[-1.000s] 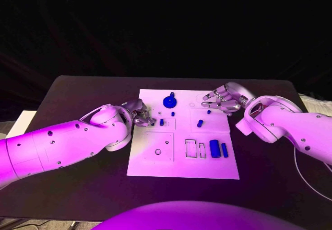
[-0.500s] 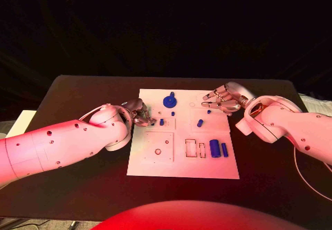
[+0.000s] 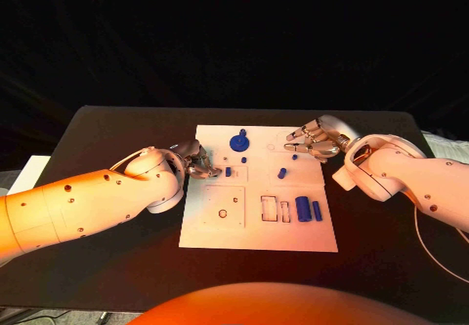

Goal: Assemble the parts on the task board

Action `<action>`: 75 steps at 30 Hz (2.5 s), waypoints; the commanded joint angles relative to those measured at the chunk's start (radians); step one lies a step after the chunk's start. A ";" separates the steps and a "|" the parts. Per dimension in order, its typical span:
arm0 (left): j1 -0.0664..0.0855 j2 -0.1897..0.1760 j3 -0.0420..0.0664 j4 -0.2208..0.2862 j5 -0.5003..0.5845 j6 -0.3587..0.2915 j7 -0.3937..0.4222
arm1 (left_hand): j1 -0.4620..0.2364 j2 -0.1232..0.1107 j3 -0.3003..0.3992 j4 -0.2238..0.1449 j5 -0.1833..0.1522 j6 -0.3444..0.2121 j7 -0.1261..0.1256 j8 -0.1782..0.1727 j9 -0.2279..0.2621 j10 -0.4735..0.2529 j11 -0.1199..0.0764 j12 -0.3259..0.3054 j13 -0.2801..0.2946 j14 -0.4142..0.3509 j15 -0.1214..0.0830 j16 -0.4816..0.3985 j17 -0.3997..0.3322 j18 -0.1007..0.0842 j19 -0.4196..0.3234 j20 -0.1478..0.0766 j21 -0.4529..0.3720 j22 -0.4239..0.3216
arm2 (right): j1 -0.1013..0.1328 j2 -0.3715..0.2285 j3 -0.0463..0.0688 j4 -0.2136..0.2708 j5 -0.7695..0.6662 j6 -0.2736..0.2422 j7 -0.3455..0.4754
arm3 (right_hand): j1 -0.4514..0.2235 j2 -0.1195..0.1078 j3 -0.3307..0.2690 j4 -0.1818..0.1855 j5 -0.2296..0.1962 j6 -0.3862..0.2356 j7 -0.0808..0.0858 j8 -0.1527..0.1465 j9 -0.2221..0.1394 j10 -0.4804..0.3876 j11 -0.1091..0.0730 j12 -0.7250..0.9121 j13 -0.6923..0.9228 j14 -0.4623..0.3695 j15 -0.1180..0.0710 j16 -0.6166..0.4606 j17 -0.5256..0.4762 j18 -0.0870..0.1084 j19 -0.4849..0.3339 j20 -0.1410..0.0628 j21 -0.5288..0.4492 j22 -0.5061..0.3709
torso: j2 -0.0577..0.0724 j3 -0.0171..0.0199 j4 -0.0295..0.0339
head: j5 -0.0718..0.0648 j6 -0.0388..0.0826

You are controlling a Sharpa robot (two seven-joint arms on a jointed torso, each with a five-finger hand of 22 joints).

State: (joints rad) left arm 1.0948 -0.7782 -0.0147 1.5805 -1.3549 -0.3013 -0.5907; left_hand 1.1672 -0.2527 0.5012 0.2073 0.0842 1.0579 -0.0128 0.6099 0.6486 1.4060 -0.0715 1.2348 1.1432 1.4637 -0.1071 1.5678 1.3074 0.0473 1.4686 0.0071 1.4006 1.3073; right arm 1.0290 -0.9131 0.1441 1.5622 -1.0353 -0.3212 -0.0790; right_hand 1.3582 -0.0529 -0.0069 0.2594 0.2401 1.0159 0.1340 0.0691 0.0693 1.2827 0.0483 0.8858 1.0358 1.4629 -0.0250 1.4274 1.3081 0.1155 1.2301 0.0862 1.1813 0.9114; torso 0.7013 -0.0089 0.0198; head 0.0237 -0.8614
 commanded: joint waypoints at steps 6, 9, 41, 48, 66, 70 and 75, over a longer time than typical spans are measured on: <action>-0.002 0.009 -0.002 -0.007 0.016 0.018 -0.011 | -0.034 0.010 -0.026 0.034 0.005 0.000 0.005 0.009 -0.008 0.004 0.003 0.010 0.006 0.107 -0.007 0.003 0.263 -0.009 0.049 -0.009 0.007 0.184 | -0.001 0.002 0.000 0.002 -0.003 0.008 0.010 | -0.001 0.013 -0.007 -0.001 0.005 -0.006 0.003 -0.001 0.000 -0.004 0.001 0.004 -0.001 0.061 0.001 -0.006 0.050 0.012 -0.005 -0.002 -0.007 -0.002 | 0.000 0.0002 -0.0006 | -0.001 0.000; -0.001 0.011 -0.002 -0.009 0.017 0.016 -0.011 | -0.038 0.011 -0.029 0.039 0.005 -0.001 0.005 0.011 -0.009 0.004 0.003 0.010 0.006 0.107 -0.007 0.003 0.263 -0.009 0.050 -0.009 0.007 0.185 | -0.001 0.002 0.000 0.001 -0.003 0.008 0.010 | -0.001 0.013 -0.007 -0.001 0.005 -0.006 0.003 -0.001 0.000 -0.004 0.001 0.004 -0.001 0.061 0.001 -0.006 0.050 0.012 -0.005 -0.002 -0.007 -0.002 | 0.000 0.0004 0.0003 | -0.002 0.000; 0.005 -0.007 0.018 0.020 0.031 -0.014 0.001 | -0.132 0.034 -0.093 0.087 0.008 0.003 0.005 0.030 -0.024 0.011 0.003 0.023 0.020 0.107 -0.008 0.003 0.263 -0.012 0.055 -0.010 0.017 0.193 | -0.004 0.007 0.000 -0.007 -0.004 0.010 0.016 | -0.003 0.015 -0.009 0.001 0.008 -0.007 0.003 -0.001 0.000 -0.004 0.001 0.006 0.000 0.061 0.001 -0.007 0.049 0.012 -0.005 -0.001 -0.007 -0.002 | -0.001 -0.0008 0.0012 | -0.005 -0.002; 0.006 -0.008 0.020 0.019 0.039 -0.009 0.002 | -0.138 0.035 -0.097 0.087 0.008 0.003 0.005 0.031 -0.025 0.011 0.002 0.023 0.019 0.107 -0.008 0.003 0.263 -0.012 0.055 -0.010 0.017 0.193 | -0.006 0.008 0.000 -0.008 -0.004 0.011 0.016 | -0.004 0.016 -0.011 0.003 0.008 -0.007 0.003 -0.001 0.000 -0.005 0.001 0.005 0.000 0.061 0.001 -0.007 0.049 0.012 -0.005 -0.001 -0.008 -0.003 | -0.001 -0.0006 0.0010 | -0.004 -0.004; 0.027 -0.015 0.056 0.007 0.213 -0.073 0.122 | -0.133 0.046 -0.086 0.084 0.009 -0.062 0.029 0.009 -0.043 -0.095 0.021 -0.128 -0.156 0.104 0.002 -0.004 0.250 0.016 0.009 -0.003 -0.120 0.132 | -0.008 0.010 0.000 -0.010 -0.004 0.011 0.017 | -0.004 0.016 -0.011 0.003 0.008 -0.007 0.003 -0.001 0.000 -0.005 0.001 0.005 0.000 0.061 0.001 -0.007 0.049 0.012 -0.005 -0.001 -0.008 -0.003 | -0.001 -0.0001 -0.0004 | -0.006 0.001; 0.058 -0.011 0.061 -0.014 0.353 -0.078 0.239 | -0.135 0.035 -0.109 0.085 0.008 -0.182 0.088 -0.050 -0.084 -0.328 0.074 -0.399 -0.434 0.035 0.045 -0.131 0.048 0.066 -0.109 0.027 -0.416 -0.003 | -0.008 0.012 0.000 -0.013 -0.003 0.010 0.017 | -0.004 0.016 -0.011 0.003 0.008 -0.007 0.003 -0.001 0.000 -0.005 0.001 0.005 0.000 0.061 0.001 -0.007 0.049 0.012 -0.005 -0.001 -0.008 -0.003 | -0.001 -0.0005 -0.0007 | -0.007 0.003; 0.089 0.019 0.062 -0.075 0.419 0.009 0.350 | 0.008 0.049 -0.197 0.069 0.003 -0.267 0.155 -0.119 -0.167 -0.478 0.139 -0.526 -0.539 -0.170 0.105 -0.462 -0.362 0.124 -0.302 0.080 -0.858 -0.233 | -0.008 0.016 0.000 -0.015 0.000 0.010 0.018 | -0.006 0.017 -0.012 0.004 0.009 -0.007 0.003 -0.001 0.000 -0.005 0.002 0.005 -0.001 0.061 0.001 -0.007 0.049 0.012 -0.006 -0.001 -0.009 -0.004 | 0.000 -0.0006 0.0001 | -0.010 0.010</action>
State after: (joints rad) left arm 1.1793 -0.7675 0.0477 1.5178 -1.0430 -0.3432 -0.3769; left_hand 1.1470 -0.2062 0.3132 0.2797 0.0883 0.7993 0.1340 0.5005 0.4943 0.9470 0.0608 0.7263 0.6202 1.3241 -0.0101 1.1554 1.0028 0.1634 1.1835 0.0809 0.5805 1.0971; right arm 1.0217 -0.8991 0.1438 1.5469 -1.0345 -0.3208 -0.0719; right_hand 1.3502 -0.0449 -0.0138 0.2663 0.2438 1.0159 0.1340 0.0691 0.0693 1.2827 0.0483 0.8858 1.0358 1.4629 -0.0250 1.4235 1.3074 0.1155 1.2302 0.0862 1.1772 0.9086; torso 0.7005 -0.0096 0.0192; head 0.0161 -0.8547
